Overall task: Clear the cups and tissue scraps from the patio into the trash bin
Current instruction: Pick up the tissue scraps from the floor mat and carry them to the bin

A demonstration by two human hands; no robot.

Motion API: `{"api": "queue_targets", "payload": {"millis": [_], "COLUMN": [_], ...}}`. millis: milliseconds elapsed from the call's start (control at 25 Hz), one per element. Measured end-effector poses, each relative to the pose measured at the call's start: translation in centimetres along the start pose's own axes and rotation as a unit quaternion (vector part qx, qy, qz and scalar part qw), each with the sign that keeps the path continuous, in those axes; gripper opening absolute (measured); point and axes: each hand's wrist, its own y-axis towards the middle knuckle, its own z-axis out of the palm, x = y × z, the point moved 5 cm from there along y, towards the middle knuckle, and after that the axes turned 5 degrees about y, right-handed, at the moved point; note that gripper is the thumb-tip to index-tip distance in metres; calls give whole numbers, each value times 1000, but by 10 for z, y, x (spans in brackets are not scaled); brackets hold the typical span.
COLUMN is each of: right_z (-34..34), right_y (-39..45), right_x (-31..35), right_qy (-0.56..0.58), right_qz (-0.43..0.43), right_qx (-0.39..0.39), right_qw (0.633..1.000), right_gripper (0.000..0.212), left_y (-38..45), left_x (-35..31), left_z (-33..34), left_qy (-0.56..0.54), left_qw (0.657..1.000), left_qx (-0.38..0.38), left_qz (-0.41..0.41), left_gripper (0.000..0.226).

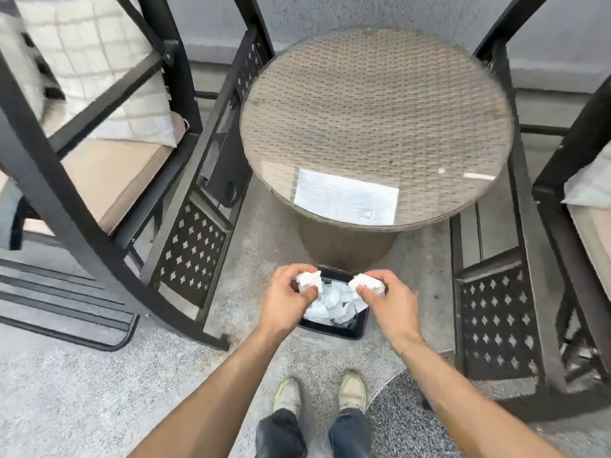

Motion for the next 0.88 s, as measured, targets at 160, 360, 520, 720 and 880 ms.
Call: {"api": "queue_targets", "payload": {"millis": [160,360,520,720,880], "right_z": [57,122,151,156,140], "right_y": [31,74,97,99,84], "right_x": [-75,-167,-212,-222,-199], "right_qy": [-26,-133,-171,-151,-145], "right_qz": [61,130,129,130,106], "right_qx": [3,22,38,35,50], "right_qw": [998,982,976,979,982], "right_gripper": [26,32,35,38,41], "left_y": [49,97,119,123,113], "left_x": [78,177,219,225,207], "left_z": [49,108,142,152,132], "left_qy": [30,141,159,169,154], "left_qw": [998,984,979,979,983], "left_qx": [49,83,95,80,80], "left_qz": [-30,-71,-90,-80,-65], "left_gripper": [37,33,36,41,43]}}
